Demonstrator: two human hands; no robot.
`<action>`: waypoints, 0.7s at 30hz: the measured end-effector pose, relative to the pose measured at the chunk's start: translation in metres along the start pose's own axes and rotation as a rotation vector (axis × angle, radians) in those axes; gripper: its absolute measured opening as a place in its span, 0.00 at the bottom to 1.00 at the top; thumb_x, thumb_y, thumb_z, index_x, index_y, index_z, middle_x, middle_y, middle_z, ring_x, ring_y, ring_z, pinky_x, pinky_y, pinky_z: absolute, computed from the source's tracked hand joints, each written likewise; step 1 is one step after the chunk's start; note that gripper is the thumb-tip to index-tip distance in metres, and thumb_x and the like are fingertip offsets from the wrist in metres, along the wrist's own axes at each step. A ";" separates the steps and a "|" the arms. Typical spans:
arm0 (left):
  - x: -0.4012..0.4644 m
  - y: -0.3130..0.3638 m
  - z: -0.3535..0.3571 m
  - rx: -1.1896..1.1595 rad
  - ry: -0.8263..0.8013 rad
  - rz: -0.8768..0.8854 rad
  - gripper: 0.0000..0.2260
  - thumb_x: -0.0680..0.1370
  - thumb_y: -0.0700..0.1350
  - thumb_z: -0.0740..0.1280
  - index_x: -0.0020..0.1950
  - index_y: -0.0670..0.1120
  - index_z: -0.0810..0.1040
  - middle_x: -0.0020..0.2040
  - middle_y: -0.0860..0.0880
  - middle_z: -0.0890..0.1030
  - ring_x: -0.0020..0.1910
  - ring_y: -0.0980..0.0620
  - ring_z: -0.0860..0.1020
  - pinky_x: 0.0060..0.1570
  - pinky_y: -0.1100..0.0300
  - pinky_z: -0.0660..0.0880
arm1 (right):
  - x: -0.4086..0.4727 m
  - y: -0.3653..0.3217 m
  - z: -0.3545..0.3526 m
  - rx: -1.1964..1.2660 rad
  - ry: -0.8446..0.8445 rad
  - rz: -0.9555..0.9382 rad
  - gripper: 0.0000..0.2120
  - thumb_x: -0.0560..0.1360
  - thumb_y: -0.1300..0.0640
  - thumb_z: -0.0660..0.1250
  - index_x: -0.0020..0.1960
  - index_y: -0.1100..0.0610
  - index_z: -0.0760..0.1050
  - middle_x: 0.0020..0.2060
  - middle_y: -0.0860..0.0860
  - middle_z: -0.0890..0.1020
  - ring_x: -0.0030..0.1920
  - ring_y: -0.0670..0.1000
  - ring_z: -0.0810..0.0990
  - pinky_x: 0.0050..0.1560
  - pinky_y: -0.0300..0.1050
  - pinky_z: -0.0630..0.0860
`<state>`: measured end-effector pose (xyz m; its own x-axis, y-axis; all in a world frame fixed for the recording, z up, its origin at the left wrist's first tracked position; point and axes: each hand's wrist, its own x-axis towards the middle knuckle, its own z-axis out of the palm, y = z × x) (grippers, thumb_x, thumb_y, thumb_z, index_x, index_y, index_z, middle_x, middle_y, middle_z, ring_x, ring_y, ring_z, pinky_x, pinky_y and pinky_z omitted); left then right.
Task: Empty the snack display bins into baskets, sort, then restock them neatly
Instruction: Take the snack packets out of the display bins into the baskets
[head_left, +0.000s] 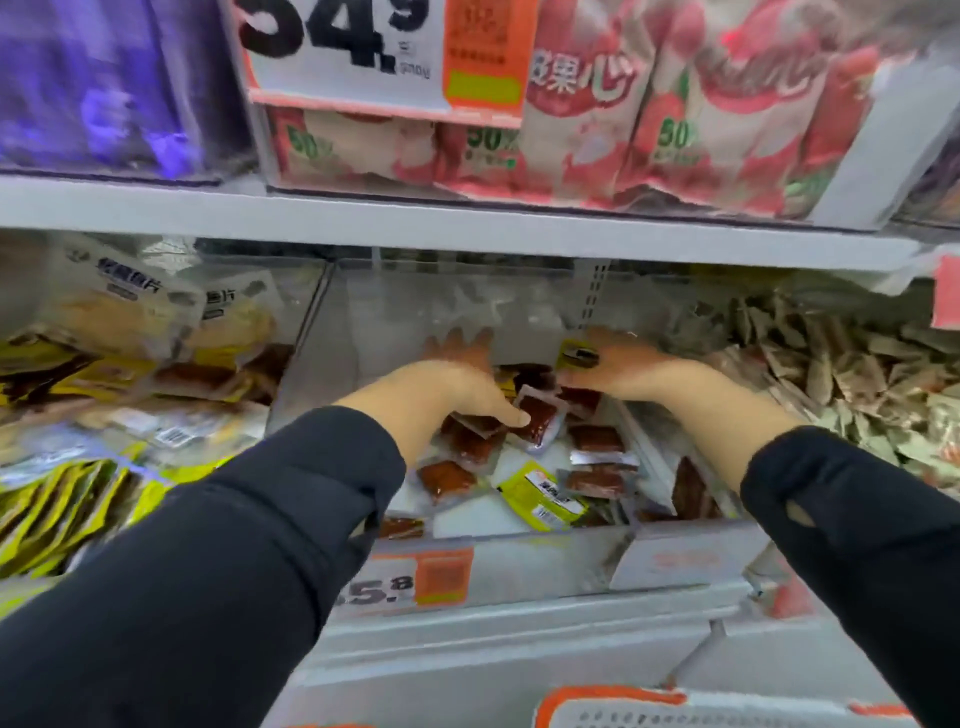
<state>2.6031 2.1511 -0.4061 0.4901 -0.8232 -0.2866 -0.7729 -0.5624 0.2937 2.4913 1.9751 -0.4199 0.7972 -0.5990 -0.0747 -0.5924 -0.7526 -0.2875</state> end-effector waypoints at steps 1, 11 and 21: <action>0.008 -0.001 0.000 0.022 0.051 0.022 0.45 0.72 0.63 0.70 0.80 0.49 0.50 0.80 0.44 0.52 0.77 0.43 0.53 0.74 0.51 0.56 | 0.009 0.004 0.002 -0.002 0.029 0.006 0.31 0.77 0.42 0.63 0.75 0.54 0.62 0.72 0.53 0.68 0.69 0.57 0.69 0.65 0.45 0.67; 0.041 -0.004 0.026 -0.025 -0.044 0.148 0.41 0.65 0.63 0.76 0.74 0.57 0.64 0.64 0.51 0.73 0.59 0.46 0.75 0.58 0.52 0.75 | 0.017 -0.007 0.025 -0.066 -0.089 0.086 0.35 0.75 0.28 0.47 0.55 0.55 0.77 0.50 0.52 0.80 0.50 0.54 0.79 0.52 0.46 0.74; -0.019 -0.018 0.011 0.427 -0.393 0.062 0.64 0.55 0.69 0.77 0.79 0.57 0.40 0.79 0.51 0.54 0.77 0.47 0.57 0.73 0.48 0.60 | -0.045 -0.042 0.029 -0.019 -0.556 -0.139 0.57 0.62 0.33 0.75 0.78 0.45 0.45 0.73 0.44 0.63 0.63 0.49 0.75 0.65 0.48 0.73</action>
<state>2.6037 2.1781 -0.4156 0.3157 -0.7171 -0.6214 -0.9292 -0.3661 -0.0496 2.4835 2.0414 -0.4325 0.8060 -0.2636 -0.5300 -0.4754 -0.8218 -0.3141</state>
